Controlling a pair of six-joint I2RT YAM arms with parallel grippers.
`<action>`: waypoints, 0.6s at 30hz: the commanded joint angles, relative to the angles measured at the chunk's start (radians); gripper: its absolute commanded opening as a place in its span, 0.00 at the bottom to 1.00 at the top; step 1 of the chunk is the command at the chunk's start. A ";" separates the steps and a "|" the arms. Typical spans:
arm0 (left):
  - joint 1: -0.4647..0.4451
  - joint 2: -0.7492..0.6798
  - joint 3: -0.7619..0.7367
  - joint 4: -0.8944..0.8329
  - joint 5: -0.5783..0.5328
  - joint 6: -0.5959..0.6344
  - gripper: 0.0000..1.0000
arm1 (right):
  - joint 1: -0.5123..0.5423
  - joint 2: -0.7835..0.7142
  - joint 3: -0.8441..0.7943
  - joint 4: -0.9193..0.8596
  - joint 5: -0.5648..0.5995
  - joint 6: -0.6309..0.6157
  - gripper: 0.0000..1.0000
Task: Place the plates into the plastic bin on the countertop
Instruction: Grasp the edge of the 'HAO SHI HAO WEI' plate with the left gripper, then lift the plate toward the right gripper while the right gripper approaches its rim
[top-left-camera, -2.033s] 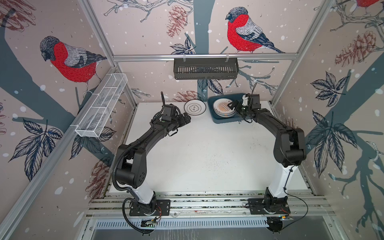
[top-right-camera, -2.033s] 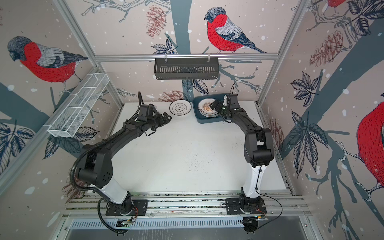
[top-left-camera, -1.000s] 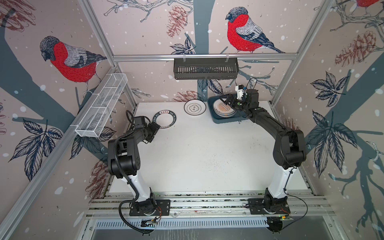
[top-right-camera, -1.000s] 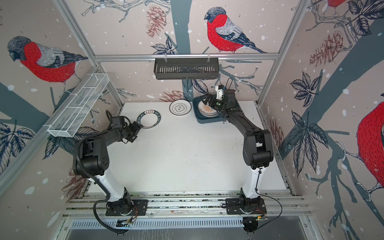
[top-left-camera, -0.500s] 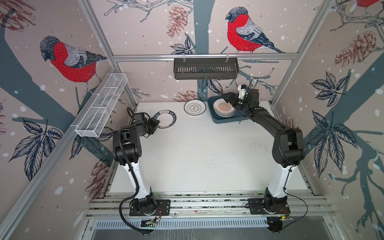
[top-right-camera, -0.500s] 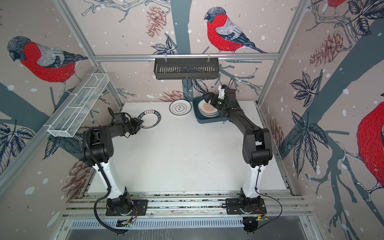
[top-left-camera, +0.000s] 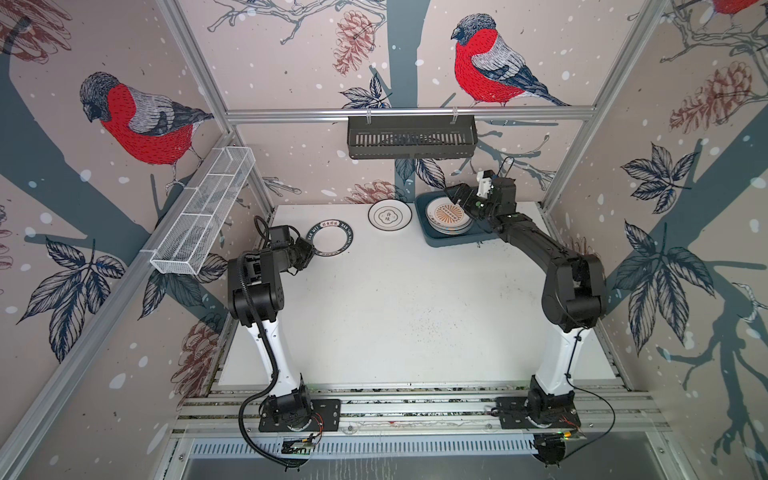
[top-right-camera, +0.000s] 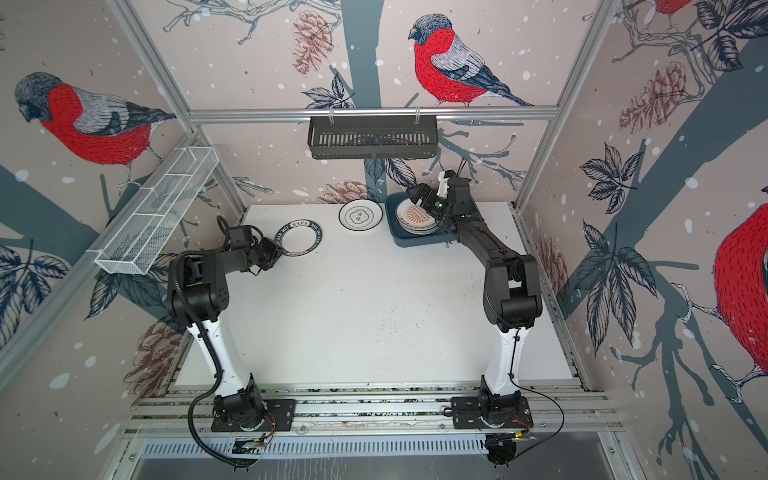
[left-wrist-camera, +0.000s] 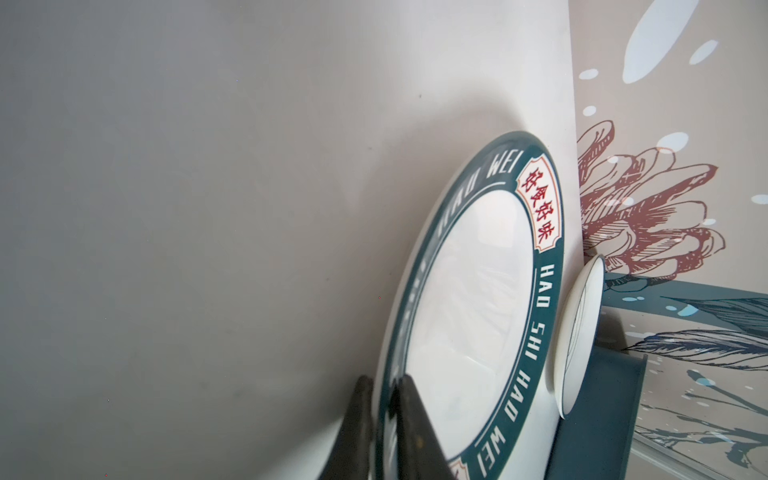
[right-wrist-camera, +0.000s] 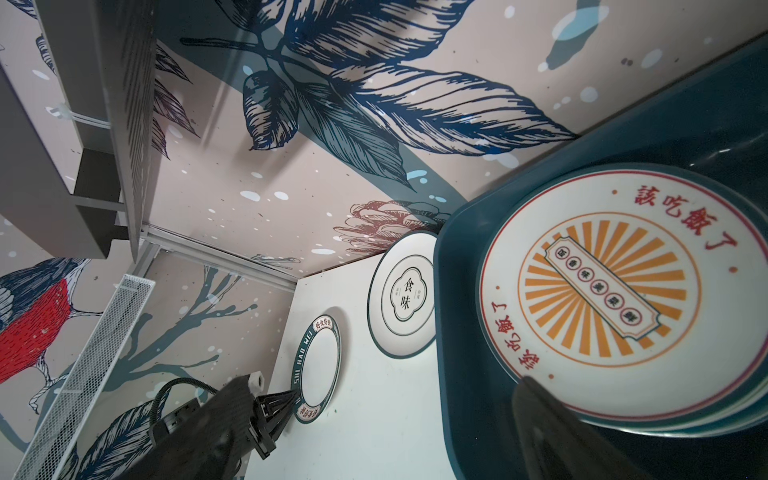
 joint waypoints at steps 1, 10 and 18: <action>0.001 -0.015 -0.025 -0.059 -0.036 -0.001 0.07 | 0.001 -0.009 -0.004 0.015 0.008 0.002 0.99; -0.008 -0.132 -0.122 0.047 0.025 -0.039 0.00 | -0.009 -0.092 -0.109 0.029 -0.002 -0.016 0.99; -0.072 -0.304 -0.134 0.008 0.027 -0.025 0.00 | -0.036 -0.200 -0.258 0.060 -0.033 -0.024 1.00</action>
